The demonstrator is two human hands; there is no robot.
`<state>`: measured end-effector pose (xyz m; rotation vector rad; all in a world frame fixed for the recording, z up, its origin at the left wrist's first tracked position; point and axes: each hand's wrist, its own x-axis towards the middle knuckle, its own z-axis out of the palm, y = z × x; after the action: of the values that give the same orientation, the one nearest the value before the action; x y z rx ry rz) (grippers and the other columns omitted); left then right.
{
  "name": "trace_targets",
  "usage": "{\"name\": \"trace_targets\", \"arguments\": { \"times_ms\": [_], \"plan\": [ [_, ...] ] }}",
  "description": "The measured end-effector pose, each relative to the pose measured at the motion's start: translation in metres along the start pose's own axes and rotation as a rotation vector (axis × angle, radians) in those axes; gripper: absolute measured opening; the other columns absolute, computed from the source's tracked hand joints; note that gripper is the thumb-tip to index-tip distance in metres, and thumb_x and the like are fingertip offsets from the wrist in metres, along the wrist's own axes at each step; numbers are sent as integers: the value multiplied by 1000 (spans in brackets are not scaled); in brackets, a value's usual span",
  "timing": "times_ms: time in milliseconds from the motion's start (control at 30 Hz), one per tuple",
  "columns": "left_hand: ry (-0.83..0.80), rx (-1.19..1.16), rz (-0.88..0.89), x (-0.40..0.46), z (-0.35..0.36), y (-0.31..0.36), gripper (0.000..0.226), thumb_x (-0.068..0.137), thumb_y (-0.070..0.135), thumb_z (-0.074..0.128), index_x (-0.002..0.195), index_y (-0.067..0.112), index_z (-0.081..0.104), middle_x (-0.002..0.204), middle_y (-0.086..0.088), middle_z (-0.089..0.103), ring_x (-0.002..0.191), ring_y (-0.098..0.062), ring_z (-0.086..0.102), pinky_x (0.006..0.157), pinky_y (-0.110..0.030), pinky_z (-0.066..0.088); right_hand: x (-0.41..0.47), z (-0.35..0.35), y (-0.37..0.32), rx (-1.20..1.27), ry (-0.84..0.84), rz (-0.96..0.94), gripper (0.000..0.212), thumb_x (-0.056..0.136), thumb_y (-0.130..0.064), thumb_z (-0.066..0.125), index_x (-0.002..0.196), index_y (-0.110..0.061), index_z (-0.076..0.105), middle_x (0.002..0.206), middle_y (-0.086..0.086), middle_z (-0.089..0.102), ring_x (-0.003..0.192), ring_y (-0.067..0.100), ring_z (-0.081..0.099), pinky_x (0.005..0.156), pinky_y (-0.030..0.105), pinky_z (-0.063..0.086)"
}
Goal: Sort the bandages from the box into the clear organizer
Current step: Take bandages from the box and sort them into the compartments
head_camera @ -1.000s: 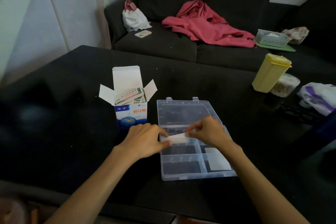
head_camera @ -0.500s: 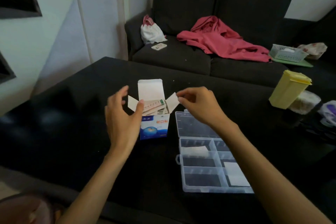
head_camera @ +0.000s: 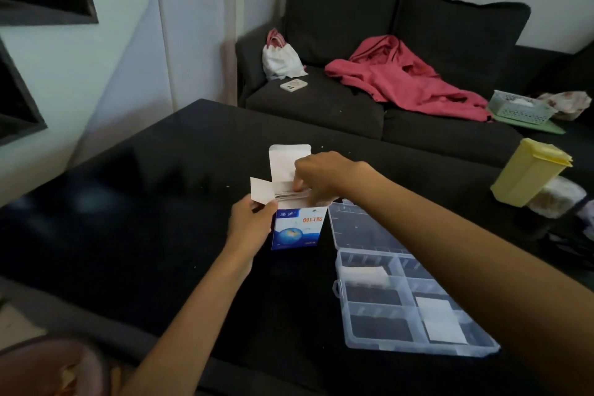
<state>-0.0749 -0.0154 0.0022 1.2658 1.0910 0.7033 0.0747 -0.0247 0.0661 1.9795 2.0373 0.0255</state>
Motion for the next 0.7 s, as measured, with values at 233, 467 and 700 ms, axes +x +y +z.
{"name": "trace_targets", "arguments": {
  "times_ms": [233,467,700],
  "plan": [
    [-3,-23,20,2,2,-2,40,95,20,53,134,12,47,132,-8,55,116,-20,54,82,-32,50,-10,18,1,-50,280,-35,27,94,-28,54,110,-8,60,106,6,59,88,15,54,70,23,40],
    [80,-13,91,2,8,-5,41,94,22,54,134,16,43,132,-4,54,102,-11,54,80,-30,49,-32,16,16,-18,533,-34,21,93,-23,54,108,-10,63,103,6,67,91,21,59,74,29,44],
    [329,19,573,-36,20,10,18,93,36,51,101,21,57,97,9,60,83,-1,58,65,-11,47,-104,24,11,1349,411,207,20,96,-16,47,110,-17,62,99,-4,65,83,9,65,71,21,55]
  ]
}}
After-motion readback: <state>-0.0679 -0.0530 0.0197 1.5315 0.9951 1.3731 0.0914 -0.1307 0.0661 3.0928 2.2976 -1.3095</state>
